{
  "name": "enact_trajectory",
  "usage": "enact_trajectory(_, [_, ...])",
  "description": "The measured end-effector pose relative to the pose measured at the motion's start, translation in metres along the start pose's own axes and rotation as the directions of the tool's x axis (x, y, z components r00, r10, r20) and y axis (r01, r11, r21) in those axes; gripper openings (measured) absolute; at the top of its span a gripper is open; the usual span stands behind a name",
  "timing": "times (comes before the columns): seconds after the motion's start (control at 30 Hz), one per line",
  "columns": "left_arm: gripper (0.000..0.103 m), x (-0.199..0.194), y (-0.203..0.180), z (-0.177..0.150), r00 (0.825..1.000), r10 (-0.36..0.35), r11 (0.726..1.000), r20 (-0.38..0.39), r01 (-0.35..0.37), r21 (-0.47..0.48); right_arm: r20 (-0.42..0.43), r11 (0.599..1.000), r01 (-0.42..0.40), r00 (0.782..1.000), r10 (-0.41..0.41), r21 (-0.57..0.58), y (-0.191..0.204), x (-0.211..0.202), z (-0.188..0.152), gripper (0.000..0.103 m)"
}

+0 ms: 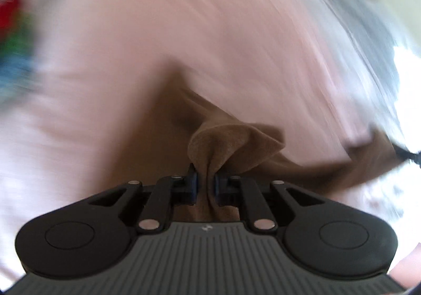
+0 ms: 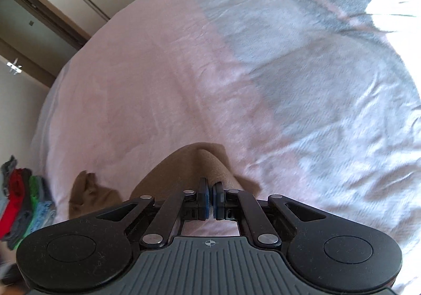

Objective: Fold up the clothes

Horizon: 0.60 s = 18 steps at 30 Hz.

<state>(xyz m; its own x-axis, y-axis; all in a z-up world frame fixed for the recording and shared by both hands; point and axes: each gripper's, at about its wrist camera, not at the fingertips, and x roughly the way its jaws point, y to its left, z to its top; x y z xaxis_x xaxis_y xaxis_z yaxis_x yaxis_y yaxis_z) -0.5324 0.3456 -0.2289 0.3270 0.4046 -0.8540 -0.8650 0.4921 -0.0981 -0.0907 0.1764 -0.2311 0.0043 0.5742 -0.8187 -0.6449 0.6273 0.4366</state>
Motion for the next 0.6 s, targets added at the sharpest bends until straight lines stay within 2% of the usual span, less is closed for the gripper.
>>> enact_trajectory(0.03, [0.009, -0.021, 0.03, 0.001, 0.995, 0.086, 0.996, 0.044, -0.084, -0.037, 0.024, 1.0, 0.014, 1.0, -0.014, -0.004, -0.001, -0.002, 0.003, 0.001])
enact_trajectory(0.07, [0.009, -0.039, 0.063, 0.0, 0.977, 0.2, 0.977, 0.068, -0.194, -0.087, 0.049, 1.0, 0.026, 0.998, -0.026, -0.01, -0.001, -0.005, 0.005, 0.001])
enact_trajectory(0.1, [0.01, -0.058, 0.095, 0.0, 0.946, 0.313, 0.944, 0.086, -0.299, -0.14, 0.083, 0.999, 0.04, 0.996, -0.038, -0.024, 0.0, -0.01, 0.009, 0.001])
enact_trajectory(0.13, [0.01, -0.076, 0.128, -0.001, 0.901, 0.422, 0.897, 0.098, -0.399, -0.194, 0.13, 0.997, 0.067, 0.99, -0.06, -0.045, 0.002, -0.016, 0.012, 0.001])
enact_trajectory(0.17, [0.011, -0.085, 0.15, -0.003, 0.871, 0.484, 0.862, 0.091, -0.456, -0.221, 0.176, 0.994, 0.094, 0.981, -0.082, -0.063, 0.004, -0.022, 0.016, 0.001])
enact_trajectory(0.23, [0.021, -0.085, 0.17, -0.01, 0.858, 0.512, 0.843, 0.045, -0.492, -0.216, 0.258, 0.985, 0.154, 0.958, -0.129, -0.08, 0.005, -0.035, 0.025, 0.001])
enact_trajectory(0.3, [0.023, -0.084, 0.191, -0.017, 0.842, 0.539, 0.824, 0.0, -0.527, -0.21, 0.305, 0.965, 0.248, 0.928, -0.212, -0.083, 0.004, -0.042, 0.032, 0.001])
enact_trajectory(0.33, [0.023, -0.083, 0.201, -0.021, 0.834, 0.552, 0.813, -0.022, -0.544, -0.206, 0.311, 0.951, 0.298, 0.914, -0.259, -0.083, 0.002, -0.043, 0.037, 0.001])
enact_trajectory(0.37, [0.024, -0.083, 0.212, -0.024, 0.824, 0.565, 0.803, -0.045, -0.561, -0.202, 0.279, 0.936, 0.342, 0.91, -0.307, -0.086, -0.003, -0.039, 0.042, 0.001])
enact_trajectory(0.4, [0.028, -0.079, 0.213, -0.026, 0.83, 0.554, 0.811, -0.055, -0.554, -0.186, 0.242, 0.919, 0.384, 0.904, -0.354, -0.09, -0.008, -0.036, 0.047, 0.002])
enact_trajectory(0.43, [0.031, -0.07, 0.205, -0.027, 0.853, 0.519, 0.84, -0.052, -0.52, -0.158, 0.188, 0.903, 0.419, 0.898, -0.398, -0.092, -0.014, -0.03, 0.051, 0.002])
enact_trajectory(0.47, [0.037, -0.061, 0.197, -0.026, 0.879, 0.474, 0.869, -0.048, -0.476, -0.134, 0.146, 0.891, 0.445, 0.891, -0.43, -0.091, -0.018, -0.027, 0.055, 0.012])
enact_trajectory(0.5, [0.04, -0.051, 0.19, -0.024, 0.907, 0.419, 0.899, -0.044, -0.422, -0.115, 0.139, 0.892, 0.446, 0.89, -0.433, -0.073, -0.02, -0.026, 0.056, 0.041])
enact_trajectory(0.53, [0.042, -0.04, 0.181, -0.021, 0.931, 0.363, 0.926, -0.042, -0.365, -0.097, 0.132, 0.9, 0.432, 0.897, -0.422, -0.061, -0.019, -0.025, 0.058, 0.061])
enact_trajectory(0.57, [0.047, -0.028, 0.172, -0.017, 0.951, 0.306, 0.948, -0.044, -0.309, -0.079, 0.123, 0.923, 0.379, 0.921, -0.369, -0.066, -0.013, -0.02, 0.059, 0.083])
enact_trajectory(0.6, [0.051, -0.014, 0.167, -0.014, 0.966, 0.255, 0.964, -0.049, -0.258, -0.061, 0.114, 0.944, 0.324, 0.942, -0.315, -0.07, -0.006, -0.015, 0.061, 0.083])
